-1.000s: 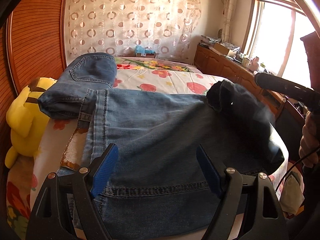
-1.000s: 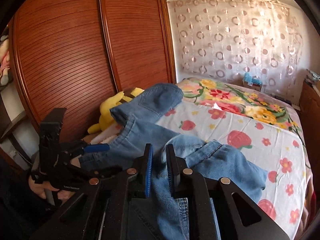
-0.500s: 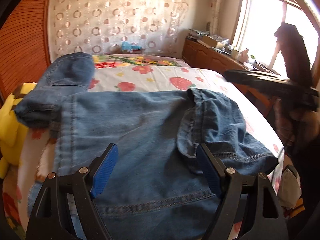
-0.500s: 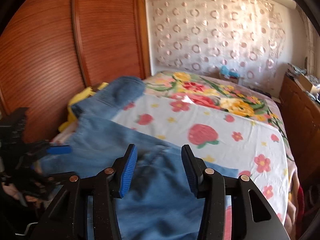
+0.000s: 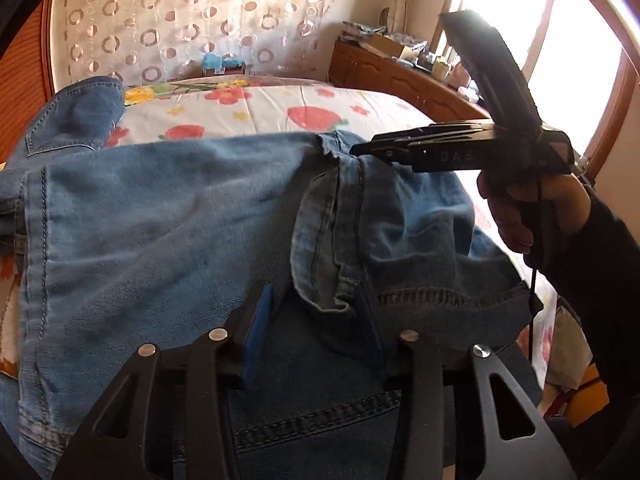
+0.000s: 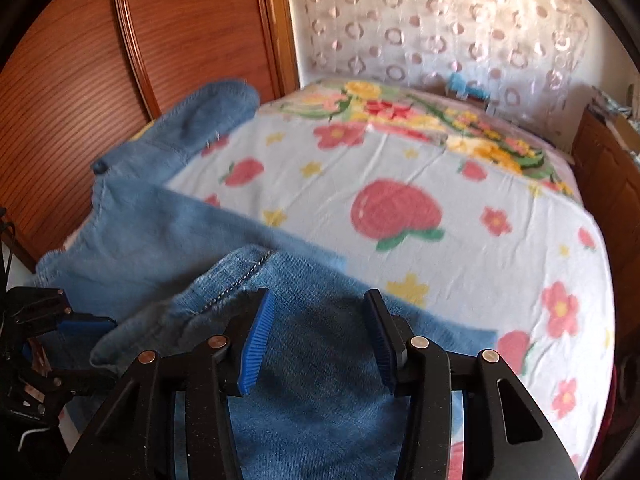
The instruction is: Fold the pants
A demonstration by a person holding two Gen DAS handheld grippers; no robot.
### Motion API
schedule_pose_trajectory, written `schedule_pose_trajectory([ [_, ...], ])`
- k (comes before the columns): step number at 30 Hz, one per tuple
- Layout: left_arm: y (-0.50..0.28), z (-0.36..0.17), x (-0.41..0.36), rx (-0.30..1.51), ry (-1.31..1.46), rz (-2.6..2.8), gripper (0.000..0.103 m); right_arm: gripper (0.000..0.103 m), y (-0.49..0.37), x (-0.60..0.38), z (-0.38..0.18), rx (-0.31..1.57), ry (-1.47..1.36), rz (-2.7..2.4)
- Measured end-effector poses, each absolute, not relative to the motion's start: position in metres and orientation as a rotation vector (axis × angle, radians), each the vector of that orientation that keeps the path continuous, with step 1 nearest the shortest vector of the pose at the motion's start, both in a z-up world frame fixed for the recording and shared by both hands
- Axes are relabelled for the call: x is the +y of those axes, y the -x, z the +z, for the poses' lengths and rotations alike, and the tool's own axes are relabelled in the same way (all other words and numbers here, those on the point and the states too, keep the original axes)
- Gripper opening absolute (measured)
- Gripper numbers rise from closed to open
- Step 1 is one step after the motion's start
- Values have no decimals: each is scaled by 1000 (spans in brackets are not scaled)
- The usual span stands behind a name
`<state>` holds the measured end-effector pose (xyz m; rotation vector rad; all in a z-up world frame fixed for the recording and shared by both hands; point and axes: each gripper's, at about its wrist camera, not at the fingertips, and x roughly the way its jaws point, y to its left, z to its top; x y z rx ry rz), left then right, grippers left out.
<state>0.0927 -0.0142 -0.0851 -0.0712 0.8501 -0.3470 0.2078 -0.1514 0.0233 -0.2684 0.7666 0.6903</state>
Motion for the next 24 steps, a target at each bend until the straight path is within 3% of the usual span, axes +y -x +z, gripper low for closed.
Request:
schedule_pose_trajectory([
  [2,-92,-83,-16,844,72,-347,43,48,-212,-149,17,787,262,693],
  [5,-90,-81,-18,831,67,-354,33,47,-217,-149,17,786,230,704],
  [7,-88,-80,-21,824,65,-366,26,22,-220,-147,16,796,210,740],
  [10,-85,-80,-26,818,54,-382,18,13,-218,-144,12,784,236,754],
  [15,-79,-72,-28,784,45,-392,9,9,-205,-151,18,711,233,731],
  [24,-48,-9,-15,627,79,-428,7,8,-155,-172,74,470,138,722],
])
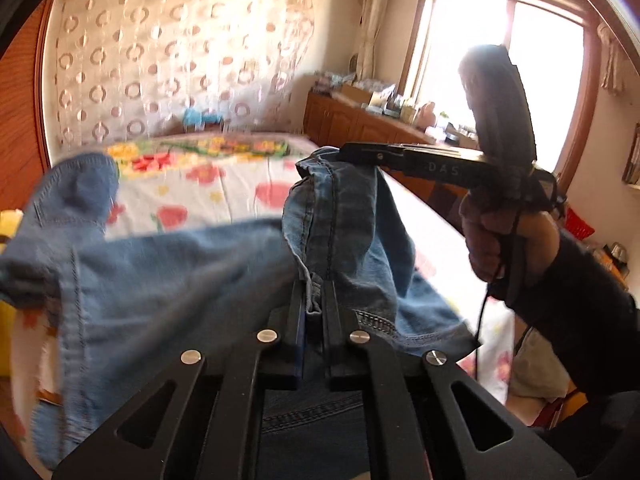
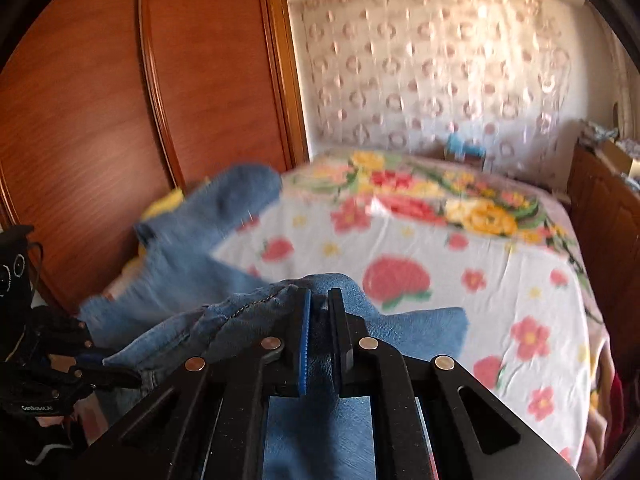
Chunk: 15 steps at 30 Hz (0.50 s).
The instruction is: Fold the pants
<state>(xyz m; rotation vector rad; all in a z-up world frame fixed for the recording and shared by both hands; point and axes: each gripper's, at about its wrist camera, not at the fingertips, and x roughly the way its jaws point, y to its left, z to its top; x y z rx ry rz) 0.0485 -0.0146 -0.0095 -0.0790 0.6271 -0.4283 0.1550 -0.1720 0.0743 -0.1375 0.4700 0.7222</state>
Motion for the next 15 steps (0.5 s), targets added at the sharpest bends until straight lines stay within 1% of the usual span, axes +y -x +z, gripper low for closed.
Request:
schedule_pose_trajectory([
  [4,-30,21,3,552,84,-412,7,8,-131,-166,99,372,129,740],
  [8,-15,40,26,505,90,-368,7,8,-107,-148,112,320,142,773],
  [11,-12,45,46,493,101,-334,7,8,-95,-130,116,302,164,798],
  [15,1,44,69,489,121,-296,7,8,-100,-109,115,305,184,833],
])
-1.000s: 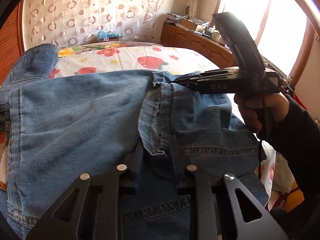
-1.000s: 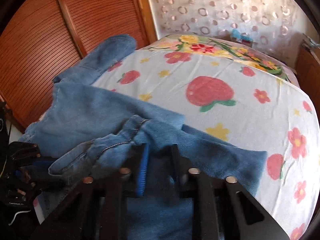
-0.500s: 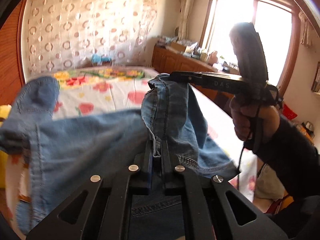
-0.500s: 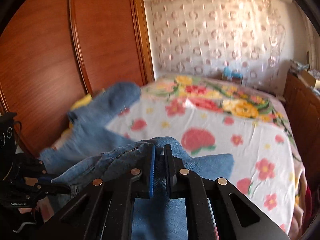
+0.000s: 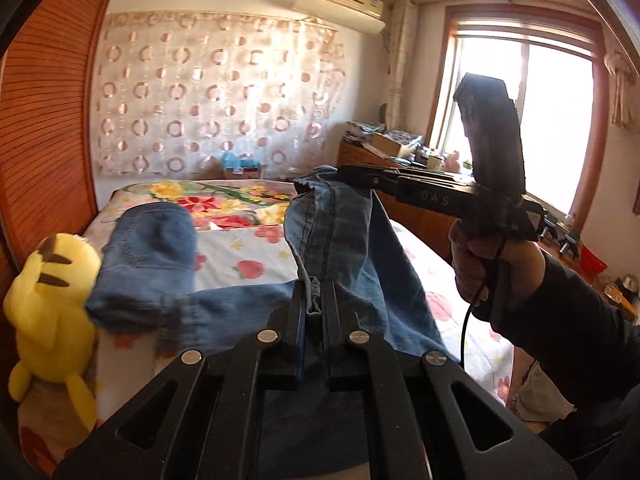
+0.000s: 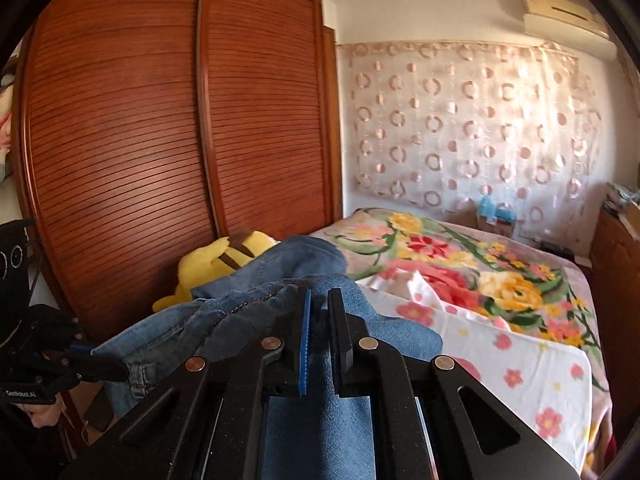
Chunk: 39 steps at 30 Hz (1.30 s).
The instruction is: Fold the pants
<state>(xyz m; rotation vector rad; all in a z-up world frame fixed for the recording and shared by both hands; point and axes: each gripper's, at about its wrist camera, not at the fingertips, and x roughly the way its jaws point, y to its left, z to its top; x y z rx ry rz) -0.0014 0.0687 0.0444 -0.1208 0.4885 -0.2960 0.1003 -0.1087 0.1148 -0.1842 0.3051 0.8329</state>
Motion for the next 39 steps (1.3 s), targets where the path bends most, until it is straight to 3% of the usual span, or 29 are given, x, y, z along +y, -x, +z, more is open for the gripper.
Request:
schedule_pose_trajectory([
  [5,8,29,80,512,138,-266,7,8,-126,-85,111,346,219,874],
  [11,0,-24,94,659,148,-217,7,8,-148,-56,99,442,295,872],
  [15,3,-48,99,726,160,-188,7,30,-150,-73,107,464,283,856],
  [21,7,-57,96,744,157,-171,7,31,-110,-137,140,410,268,781],
  [23,8,-56,96,744,156,-166,12,32,-99,-157,150,397,267,745],
  [26,7,-54,96,739,153,-157,26,33,-83,-184,158,384,275,692],
  [28,6,-53,98,732,152,-145,48,36,-78,-201,162,381,283,656],
  [32,1,-50,99,727,148,-129,53,38,-74,-220,153,413,272,617],
  [39,-16,-30,93,678,118,-119,53,53,-91,-196,112,498,244,605],
])
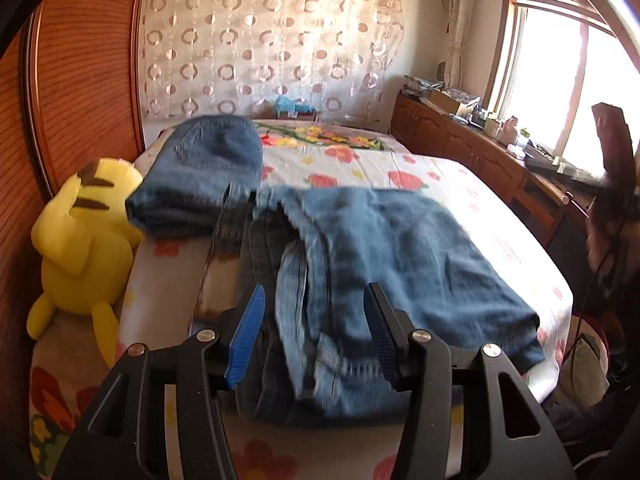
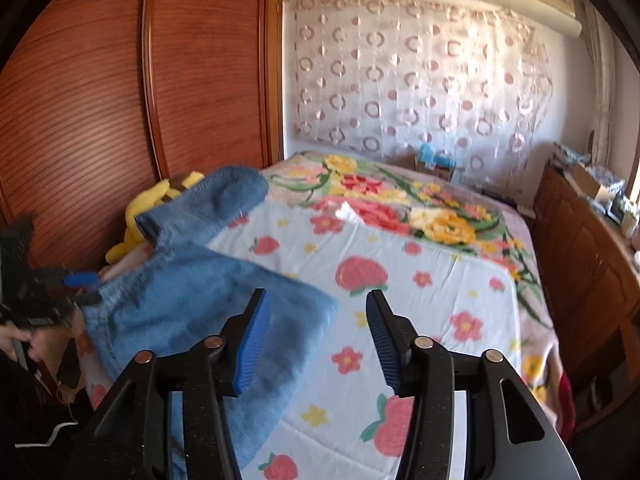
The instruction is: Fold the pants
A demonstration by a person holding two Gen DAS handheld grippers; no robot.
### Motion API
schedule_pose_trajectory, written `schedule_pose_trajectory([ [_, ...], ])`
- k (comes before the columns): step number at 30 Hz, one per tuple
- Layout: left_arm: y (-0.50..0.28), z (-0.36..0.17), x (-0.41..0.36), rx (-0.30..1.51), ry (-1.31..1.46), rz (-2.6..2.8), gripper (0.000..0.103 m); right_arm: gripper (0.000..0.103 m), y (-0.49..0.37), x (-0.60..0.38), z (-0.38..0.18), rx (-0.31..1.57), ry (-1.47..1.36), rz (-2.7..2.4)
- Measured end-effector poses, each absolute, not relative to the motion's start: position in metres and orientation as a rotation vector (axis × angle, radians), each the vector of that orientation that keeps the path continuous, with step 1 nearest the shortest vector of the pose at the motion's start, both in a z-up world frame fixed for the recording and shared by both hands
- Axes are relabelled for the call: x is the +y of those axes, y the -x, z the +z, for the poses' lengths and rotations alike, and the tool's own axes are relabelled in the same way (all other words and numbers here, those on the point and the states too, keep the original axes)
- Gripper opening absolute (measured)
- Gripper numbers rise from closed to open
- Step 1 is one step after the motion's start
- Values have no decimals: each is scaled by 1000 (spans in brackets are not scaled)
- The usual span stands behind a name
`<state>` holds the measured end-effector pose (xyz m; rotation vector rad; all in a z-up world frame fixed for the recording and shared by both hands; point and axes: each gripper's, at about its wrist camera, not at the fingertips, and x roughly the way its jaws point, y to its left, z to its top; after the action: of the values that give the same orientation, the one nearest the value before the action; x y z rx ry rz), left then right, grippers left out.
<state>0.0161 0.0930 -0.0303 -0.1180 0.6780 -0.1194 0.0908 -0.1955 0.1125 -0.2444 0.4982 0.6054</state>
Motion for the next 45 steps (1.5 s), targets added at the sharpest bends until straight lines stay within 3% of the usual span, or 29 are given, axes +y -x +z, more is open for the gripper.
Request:
schedule_pose_trajectory([
  [6,-56,-31,95,708,117,-142,52,53,-120,-185,77,598,204,606],
  [15,-106,-33,109,768,111,-152,27,53,-152,-170,35,720,147,596],
  [28,-154,-64,95,966,60,-173,26,53,-154,-162,18,720,172,583],
  [31,-152,-64,90,947,22,-172,25,53,-151,-161,17,716,191,575],
  [34,-145,-56,86,902,2,-193,11,53,-149,-160,16,714,197,574],
  [36,-137,-43,85,841,-26,-159,9,53,-150,-158,16,713,200,573],
  [41,-120,-5,97,692,-15,-87,9,54,-150,-161,16,711,208,575],
  [45,-125,-12,93,722,-75,-75,15,55,-151,-164,15,711,208,577],
])
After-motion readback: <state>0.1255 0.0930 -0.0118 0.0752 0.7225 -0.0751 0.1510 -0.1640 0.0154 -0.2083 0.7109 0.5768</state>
